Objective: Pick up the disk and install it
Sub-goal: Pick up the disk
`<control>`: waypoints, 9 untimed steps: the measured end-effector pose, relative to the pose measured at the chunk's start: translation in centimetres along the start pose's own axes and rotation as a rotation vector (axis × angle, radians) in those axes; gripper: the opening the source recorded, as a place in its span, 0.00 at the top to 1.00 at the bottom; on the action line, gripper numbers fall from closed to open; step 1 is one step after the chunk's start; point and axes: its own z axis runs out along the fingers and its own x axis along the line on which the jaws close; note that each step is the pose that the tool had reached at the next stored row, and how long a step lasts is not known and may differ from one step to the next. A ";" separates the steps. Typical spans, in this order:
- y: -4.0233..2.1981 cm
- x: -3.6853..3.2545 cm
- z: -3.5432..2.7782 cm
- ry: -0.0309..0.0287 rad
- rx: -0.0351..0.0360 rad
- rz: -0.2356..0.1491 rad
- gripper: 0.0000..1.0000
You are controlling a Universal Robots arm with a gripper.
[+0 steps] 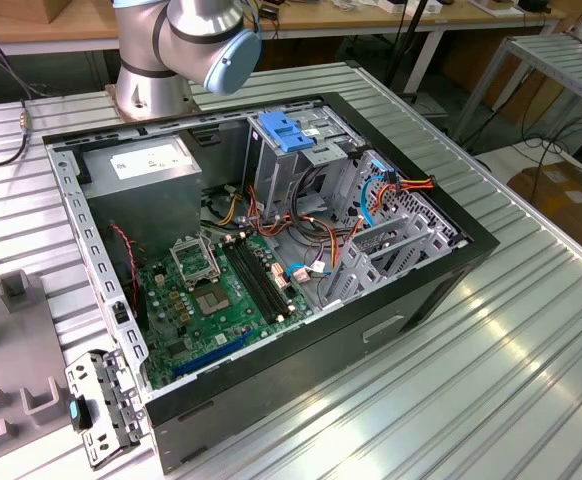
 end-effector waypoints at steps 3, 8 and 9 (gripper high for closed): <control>0.00 0.00 0.08 -0.0001 0.0001 0.000 0.55; -0.01 0.01 0.28 -0.0003 0.0001 0.000 0.55; -0.02 0.00 0.33 -0.0003 0.0001 0.000 0.55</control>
